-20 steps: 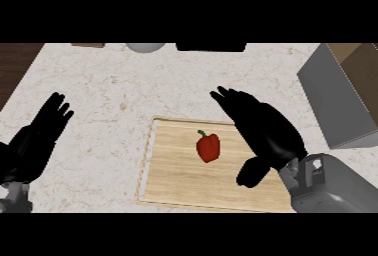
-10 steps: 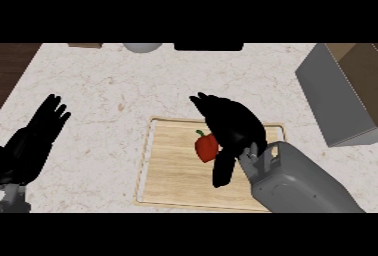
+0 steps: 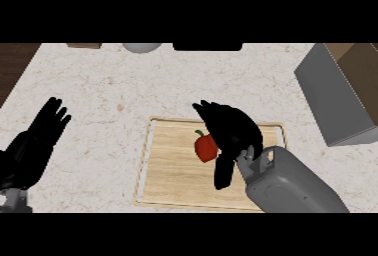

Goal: Pick the bell pepper from the tray and place it in the cardboard box

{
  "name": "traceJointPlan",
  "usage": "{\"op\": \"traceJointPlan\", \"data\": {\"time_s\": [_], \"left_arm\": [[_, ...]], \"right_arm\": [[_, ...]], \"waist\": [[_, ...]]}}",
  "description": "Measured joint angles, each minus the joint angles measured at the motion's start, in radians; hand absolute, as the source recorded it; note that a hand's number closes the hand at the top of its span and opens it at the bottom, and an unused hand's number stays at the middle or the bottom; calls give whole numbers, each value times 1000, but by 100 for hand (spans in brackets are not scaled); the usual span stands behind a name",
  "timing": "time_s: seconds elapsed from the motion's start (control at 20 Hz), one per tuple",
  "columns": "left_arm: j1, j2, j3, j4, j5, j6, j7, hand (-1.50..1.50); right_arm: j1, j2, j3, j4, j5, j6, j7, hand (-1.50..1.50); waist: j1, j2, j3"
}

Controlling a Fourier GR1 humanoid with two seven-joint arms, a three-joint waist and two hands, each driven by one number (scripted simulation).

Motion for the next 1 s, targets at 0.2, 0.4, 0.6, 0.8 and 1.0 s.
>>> {"op": "traceJointPlan", "data": {"time_s": [0.2,0.4,0.6,0.8,1.0], "left_arm": [[4,-23,14,-3,-22,-17,6,0],[-3,-40,35,-6,-37,-35,20,0],[4,-41,68,-14,-39,-62,33,0],[-38,-64,74,20,-64,-63,43,0],[-49,-79,90,15,-77,-71,58,0]], "right_arm": [[38,33,-15,3,58,18,-33,-150],[32,77,-40,34,119,38,-66,-150],[32,115,-44,42,175,59,-74,-150],[22,155,-52,89,230,74,-79,-150],[25,170,-74,131,276,93,-110,-150]], "waist": [[-1,0,0],[0,1,0],[0,0,0],[-1,1,0],[-1,1,0]]}}
